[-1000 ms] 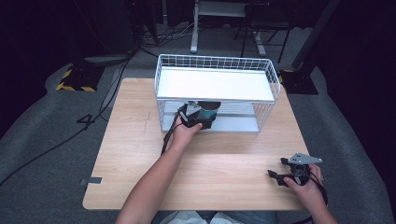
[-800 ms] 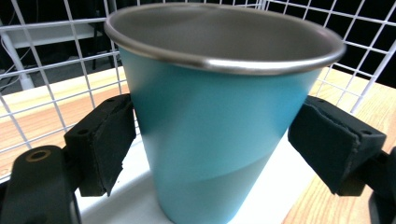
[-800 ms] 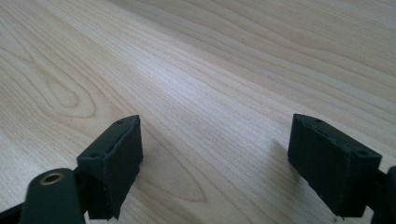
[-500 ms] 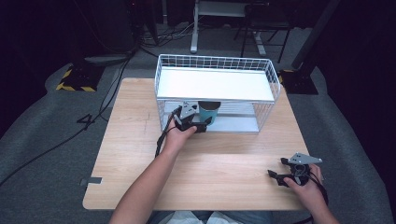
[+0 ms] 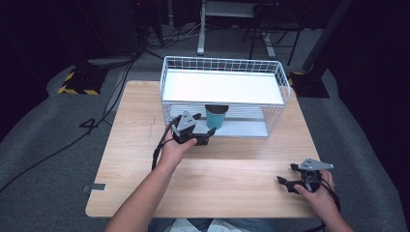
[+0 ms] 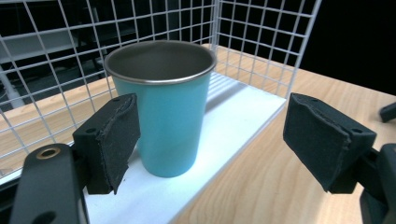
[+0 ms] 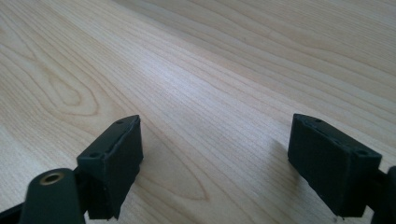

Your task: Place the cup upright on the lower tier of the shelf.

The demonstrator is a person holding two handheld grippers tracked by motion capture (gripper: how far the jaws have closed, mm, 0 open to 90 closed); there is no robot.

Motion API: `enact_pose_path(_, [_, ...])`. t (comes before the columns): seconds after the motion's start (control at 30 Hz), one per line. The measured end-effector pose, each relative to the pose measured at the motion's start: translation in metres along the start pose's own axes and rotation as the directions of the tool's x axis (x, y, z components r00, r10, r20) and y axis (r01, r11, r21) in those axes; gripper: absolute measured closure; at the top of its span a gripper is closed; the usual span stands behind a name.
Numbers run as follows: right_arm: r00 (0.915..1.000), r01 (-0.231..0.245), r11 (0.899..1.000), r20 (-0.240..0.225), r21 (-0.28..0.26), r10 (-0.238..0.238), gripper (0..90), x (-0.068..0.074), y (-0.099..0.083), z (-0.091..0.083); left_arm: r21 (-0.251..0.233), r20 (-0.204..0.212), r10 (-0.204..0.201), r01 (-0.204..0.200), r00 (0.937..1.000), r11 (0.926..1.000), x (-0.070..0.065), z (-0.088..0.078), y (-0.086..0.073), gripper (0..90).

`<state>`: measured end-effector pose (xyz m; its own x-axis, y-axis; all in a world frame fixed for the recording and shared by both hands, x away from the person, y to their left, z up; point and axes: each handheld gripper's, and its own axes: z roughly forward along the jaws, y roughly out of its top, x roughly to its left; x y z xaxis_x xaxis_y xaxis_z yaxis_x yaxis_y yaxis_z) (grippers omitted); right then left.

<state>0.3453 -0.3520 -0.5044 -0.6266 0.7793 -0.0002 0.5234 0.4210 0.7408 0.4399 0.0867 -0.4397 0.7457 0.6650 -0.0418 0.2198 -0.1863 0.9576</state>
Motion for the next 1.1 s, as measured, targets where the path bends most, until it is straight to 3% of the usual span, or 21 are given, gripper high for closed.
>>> enact_pose_path(0.17, [1.0, 0.001, 1.0, 0.0, 0.0, -0.001, 18.2, 0.0, 0.0, 0.0, 0.016, 0.018, 0.003, -0.003, 0.9998, 0.9999, -0.004, -0.015, 0.001, 19.5])
enact_pose_path(0.67, [1.0, -0.001, 1.0, 0.0, 0.0, 0.001, 18.2, 0.0, 0.0, 0.0, 0.09, 0.006, 0.044, -0.045, 0.999, 0.9949, -0.012, -0.072, 0.006, 19.9])
enact_pose_path(1.1, [1.0, -0.001, 1.0, 0.0, 0.0, 0.001, 18.2, 0.0, 0.0, 0.0, 0.13, -0.014, 0.089, -0.087, 0.9959, 0.9877, -0.011, -0.123, -0.001, 19.7])
